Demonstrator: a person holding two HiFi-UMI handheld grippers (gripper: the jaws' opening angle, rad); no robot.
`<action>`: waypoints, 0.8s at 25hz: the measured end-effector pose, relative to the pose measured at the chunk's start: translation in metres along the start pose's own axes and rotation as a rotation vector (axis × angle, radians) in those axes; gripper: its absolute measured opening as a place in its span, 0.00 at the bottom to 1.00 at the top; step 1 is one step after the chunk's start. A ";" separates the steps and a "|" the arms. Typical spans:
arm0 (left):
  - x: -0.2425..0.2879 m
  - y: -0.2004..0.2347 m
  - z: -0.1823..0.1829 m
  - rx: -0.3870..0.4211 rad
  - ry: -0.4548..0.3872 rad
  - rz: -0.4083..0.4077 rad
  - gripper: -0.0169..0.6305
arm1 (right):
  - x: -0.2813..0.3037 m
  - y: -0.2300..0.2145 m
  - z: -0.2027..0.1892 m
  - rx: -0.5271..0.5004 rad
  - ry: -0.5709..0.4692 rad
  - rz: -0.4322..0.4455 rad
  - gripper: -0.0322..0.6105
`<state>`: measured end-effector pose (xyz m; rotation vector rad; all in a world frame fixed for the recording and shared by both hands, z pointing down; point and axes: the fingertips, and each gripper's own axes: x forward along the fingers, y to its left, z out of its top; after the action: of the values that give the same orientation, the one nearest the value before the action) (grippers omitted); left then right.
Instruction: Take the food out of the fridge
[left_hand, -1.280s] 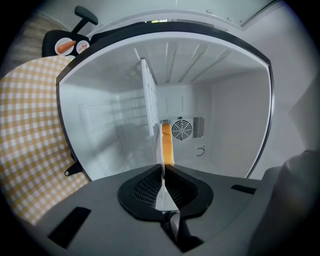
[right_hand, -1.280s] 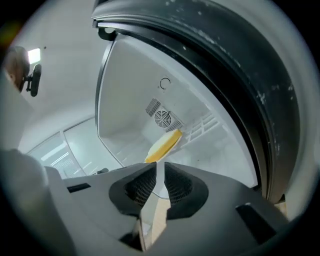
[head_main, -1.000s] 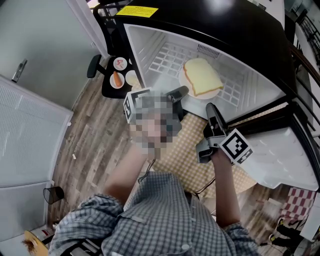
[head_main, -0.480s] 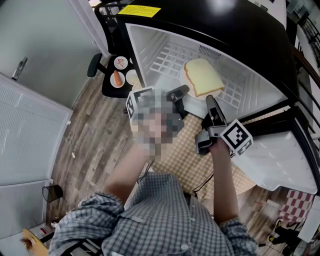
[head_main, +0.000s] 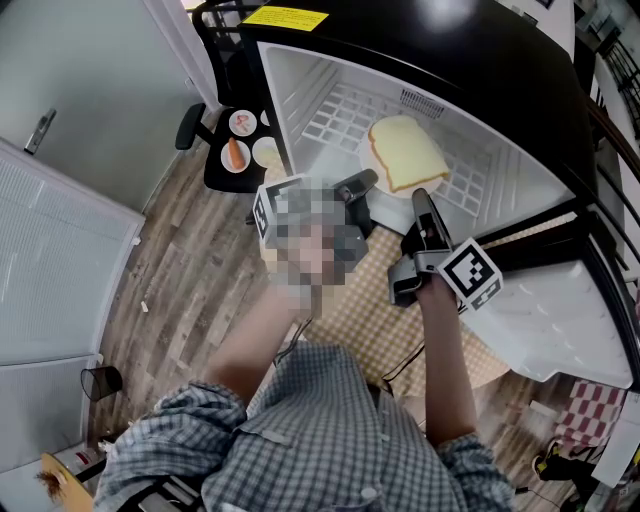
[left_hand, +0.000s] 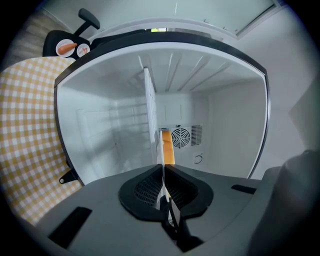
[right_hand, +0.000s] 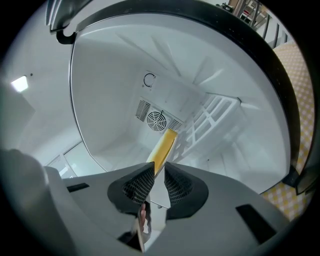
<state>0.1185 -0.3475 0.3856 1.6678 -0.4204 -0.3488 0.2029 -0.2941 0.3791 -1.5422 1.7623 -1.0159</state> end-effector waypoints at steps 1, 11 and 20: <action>-0.001 0.001 0.000 -0.003 -0.003 -0.003 0.05 | 0.000 0.000 -0.001 -0.003 0.002 0.001 0.14; -0.024 0.005 -0.005 0.013 -0.022 -0.010 0.05 | -0.007 0.007 -0.017 -0.063 0.045 0.037 0.14; -0.057 0.007 -0.005 0.063 -0.047 -0.013 0.05 | -0.013 0.016 -0.046 -0.062 0.098 0.060 0.14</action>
<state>0.0700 -0.3173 0.3925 1.7268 -0.4597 -0.3886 0.1583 -0.2732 0.3898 -1.4903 1.9119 -1.0320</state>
